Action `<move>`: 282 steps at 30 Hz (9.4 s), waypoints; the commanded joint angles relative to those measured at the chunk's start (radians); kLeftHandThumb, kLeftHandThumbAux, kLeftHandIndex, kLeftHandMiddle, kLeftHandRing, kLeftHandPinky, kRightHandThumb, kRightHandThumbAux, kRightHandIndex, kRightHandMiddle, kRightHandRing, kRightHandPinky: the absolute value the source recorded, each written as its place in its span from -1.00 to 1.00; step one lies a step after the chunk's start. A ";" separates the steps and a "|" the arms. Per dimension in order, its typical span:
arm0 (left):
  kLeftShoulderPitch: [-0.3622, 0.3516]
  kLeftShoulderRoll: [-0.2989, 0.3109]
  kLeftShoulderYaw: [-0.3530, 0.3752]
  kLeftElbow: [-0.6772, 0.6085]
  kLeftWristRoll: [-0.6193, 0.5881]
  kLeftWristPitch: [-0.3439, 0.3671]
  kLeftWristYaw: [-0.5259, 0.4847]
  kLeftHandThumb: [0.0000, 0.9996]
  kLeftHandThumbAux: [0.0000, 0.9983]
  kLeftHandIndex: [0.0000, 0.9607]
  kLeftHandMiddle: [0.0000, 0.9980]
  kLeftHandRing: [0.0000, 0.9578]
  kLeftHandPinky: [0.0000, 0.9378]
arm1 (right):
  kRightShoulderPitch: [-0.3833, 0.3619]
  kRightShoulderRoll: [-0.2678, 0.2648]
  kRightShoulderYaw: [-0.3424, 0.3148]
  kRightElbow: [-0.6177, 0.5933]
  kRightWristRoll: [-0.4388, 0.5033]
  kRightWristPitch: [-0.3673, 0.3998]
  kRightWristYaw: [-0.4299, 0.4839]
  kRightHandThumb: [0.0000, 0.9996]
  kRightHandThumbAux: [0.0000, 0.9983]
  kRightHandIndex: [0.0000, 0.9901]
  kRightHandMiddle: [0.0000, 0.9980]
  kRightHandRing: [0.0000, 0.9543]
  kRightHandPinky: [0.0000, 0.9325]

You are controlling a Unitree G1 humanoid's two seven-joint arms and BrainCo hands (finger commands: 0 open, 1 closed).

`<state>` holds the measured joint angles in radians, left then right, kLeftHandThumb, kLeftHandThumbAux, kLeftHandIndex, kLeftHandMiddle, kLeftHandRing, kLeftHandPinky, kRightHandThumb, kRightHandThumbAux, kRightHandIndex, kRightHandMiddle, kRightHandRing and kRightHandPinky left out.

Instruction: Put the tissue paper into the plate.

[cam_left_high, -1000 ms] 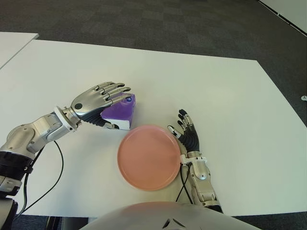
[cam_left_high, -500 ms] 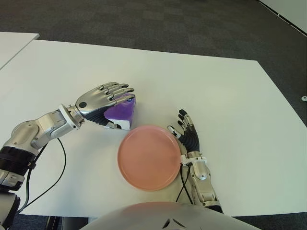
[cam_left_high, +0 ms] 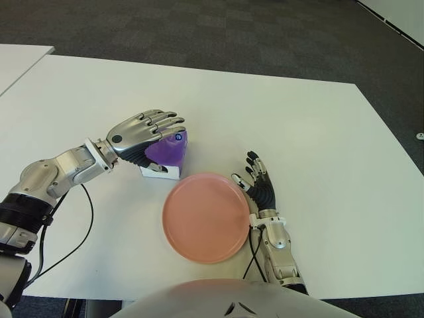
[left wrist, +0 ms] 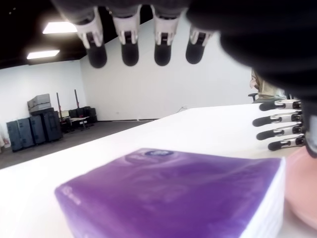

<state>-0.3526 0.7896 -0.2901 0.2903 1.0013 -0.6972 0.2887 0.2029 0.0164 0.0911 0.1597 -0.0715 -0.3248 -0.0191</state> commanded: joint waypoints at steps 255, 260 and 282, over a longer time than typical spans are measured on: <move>-0.191 -0.258 -0.599 0.910 0.093 0.309 0.581 -0.92 -0.16 -1.00 -1.00 -1.00 -1.00 | 0.027 -0.075 0.007 0.254 0.009 -0.133 0.128 -1.00 0.23 -1.00 -1.00 -1.00 -1.00; -0.196 -0.252 -0.600 0.915 0.094 0.313 0.580 -0.94 -0.15 -1.00 -1.00 -1.00 -1.00 | 0.020 -0.075 0.007 0.265 0.009 -0.135 0.128 -1.00 0.23 -1.00 -1.00 -1.00 -1.00; -0.205 -0.311 -0.539 0.987 0.036 0.264 1.040 0.49 0.40 -0.08 0.71 0.78 0.83 | 0.013 -0.076 0.004 0.264 0.010 -0.131 0.125 -1.00 0.22 -1.00 -1.00 -1.00 -1.00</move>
<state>-0.5886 0.4955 -0.8081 1.2460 1.0196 -0.4203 1.3212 0.1464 -0.0430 0.1024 0.2948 -0.0530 -0.5196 0.1064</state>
